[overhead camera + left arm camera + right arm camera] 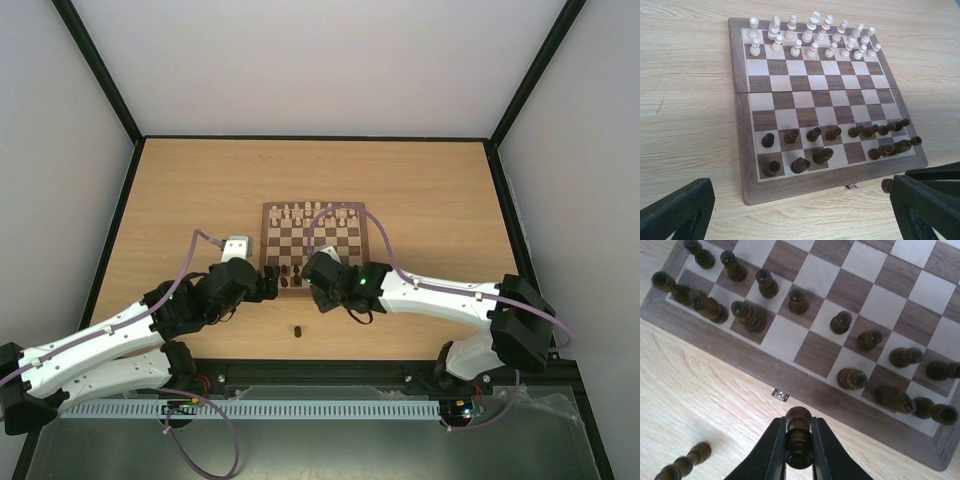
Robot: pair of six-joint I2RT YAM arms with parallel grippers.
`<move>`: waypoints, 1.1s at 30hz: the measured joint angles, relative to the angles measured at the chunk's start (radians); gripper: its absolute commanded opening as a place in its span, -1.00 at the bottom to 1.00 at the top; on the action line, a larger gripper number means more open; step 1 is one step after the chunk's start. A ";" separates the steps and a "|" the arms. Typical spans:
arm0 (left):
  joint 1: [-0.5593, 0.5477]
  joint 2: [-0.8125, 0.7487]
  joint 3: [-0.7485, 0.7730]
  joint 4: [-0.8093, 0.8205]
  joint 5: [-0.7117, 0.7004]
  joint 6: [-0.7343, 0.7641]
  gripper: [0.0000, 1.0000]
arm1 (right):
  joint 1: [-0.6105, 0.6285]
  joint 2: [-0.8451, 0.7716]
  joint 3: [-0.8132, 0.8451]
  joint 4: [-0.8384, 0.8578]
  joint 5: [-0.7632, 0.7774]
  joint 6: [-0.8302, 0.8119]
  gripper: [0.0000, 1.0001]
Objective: Set up the chess pieces on the board
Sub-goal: Place the chess piece on the chessboard.
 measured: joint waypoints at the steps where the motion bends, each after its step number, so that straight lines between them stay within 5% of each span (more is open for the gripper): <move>1: 0.000 0.000 0.000 0.000 0.000 0.000 0.98 | -0.008 0.008 0.007 0.000 -0.001 -0.004 -0.78; 33: 0.000 -0.008 0.000 0.000 0.000 0.000 0.98 | -0.129 0.217 0.109 0.032 -0.067 -0.090 -0.77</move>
